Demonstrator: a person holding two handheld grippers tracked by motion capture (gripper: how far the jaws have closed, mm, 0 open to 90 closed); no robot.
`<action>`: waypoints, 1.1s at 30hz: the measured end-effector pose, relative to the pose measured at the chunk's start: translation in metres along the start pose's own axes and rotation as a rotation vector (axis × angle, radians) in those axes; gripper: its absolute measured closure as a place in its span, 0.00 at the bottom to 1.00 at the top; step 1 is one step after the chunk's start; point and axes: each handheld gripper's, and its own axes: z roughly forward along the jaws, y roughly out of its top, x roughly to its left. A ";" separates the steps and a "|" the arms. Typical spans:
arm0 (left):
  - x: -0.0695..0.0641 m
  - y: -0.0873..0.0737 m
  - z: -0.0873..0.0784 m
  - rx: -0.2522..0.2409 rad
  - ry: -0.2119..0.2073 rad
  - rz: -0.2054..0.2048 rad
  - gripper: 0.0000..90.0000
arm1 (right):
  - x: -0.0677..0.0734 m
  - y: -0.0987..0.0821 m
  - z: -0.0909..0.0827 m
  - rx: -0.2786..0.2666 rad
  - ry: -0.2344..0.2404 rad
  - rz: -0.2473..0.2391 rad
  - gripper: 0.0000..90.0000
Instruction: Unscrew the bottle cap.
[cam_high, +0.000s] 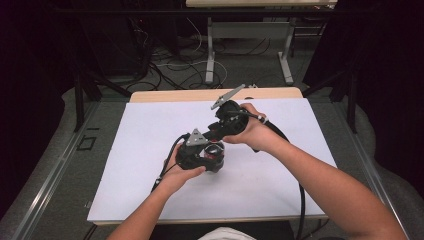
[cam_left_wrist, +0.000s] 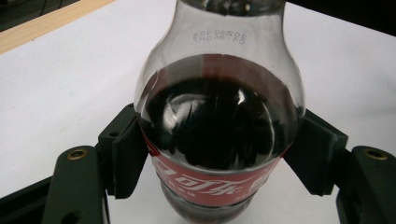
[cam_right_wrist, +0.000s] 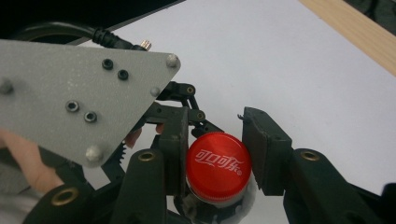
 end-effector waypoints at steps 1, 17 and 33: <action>0.000 0.000 -0.001 0.002 -0.005 -0.005 0.33 | -0.003 0.002 0.000 -0.001 0.058 -0.066 0.69; 0.001 0.002 -0.005 -0.008 -0.005 -0.001 0.33 | -0.004 0.006 -0.010 -0.041 0.084 -0.188 0.51; 0.002 0.002 -0.007 -0.017 0.009 -0.021 0.33 | 0.023 -0.008 -0.007 -0.108 -0.094 -0.098 0.51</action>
